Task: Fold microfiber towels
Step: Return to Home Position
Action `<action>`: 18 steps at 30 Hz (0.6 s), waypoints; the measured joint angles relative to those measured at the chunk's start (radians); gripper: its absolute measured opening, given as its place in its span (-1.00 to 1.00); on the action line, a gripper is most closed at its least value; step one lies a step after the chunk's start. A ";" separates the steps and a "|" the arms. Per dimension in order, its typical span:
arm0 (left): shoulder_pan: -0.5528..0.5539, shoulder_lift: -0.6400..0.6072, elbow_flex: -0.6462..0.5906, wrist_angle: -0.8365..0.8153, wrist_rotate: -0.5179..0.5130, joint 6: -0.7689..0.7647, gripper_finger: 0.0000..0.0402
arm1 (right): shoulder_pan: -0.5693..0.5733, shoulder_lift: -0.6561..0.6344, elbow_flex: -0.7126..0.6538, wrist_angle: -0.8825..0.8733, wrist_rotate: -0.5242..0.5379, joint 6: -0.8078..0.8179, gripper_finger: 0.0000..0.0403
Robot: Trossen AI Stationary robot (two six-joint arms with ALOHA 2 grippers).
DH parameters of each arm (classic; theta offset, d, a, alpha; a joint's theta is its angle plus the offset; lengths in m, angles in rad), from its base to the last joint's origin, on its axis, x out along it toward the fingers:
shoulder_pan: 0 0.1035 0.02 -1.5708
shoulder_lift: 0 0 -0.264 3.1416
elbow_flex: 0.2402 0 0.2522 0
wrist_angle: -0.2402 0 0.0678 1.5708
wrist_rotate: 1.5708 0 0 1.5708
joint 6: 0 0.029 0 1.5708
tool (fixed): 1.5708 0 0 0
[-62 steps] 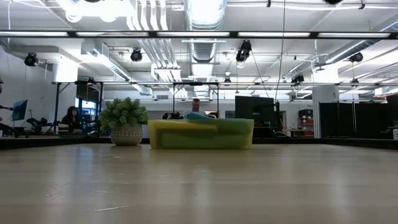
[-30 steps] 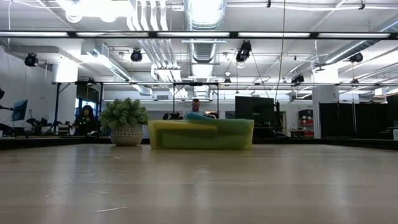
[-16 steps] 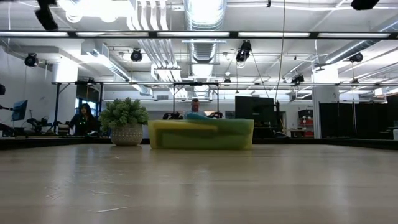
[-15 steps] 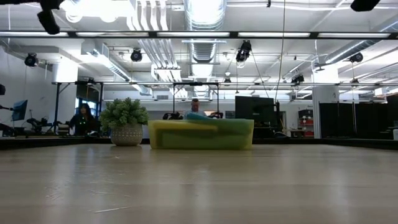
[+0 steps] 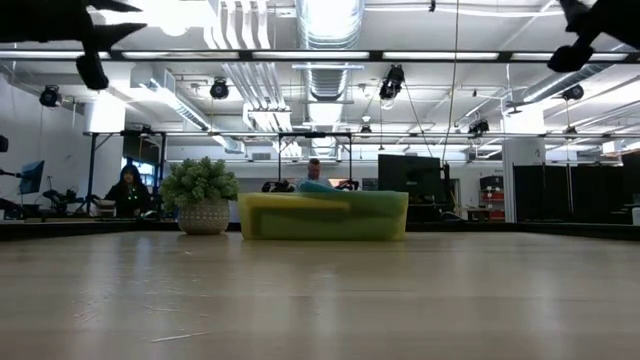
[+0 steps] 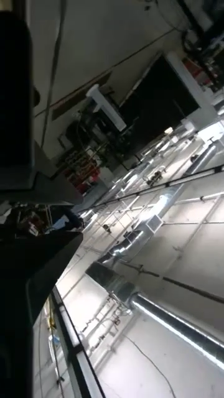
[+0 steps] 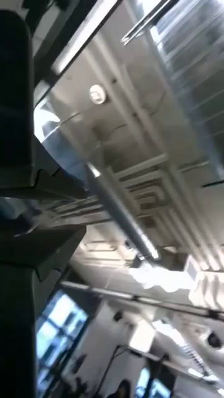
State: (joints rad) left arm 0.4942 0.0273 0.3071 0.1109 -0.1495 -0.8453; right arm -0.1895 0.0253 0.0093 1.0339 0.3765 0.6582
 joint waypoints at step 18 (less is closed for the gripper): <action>-0.040 0.000 -0.299 0.098 0.176 -0.135 -0.66 | 0.124 0.056 -0.001 -0.329 -0.008 0.095 -0.66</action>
State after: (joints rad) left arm 0.4539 0.0269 0.0083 0.2092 0.0268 -0.9804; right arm -0.0653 0.0811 0.0082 0.7045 0.3688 0.7532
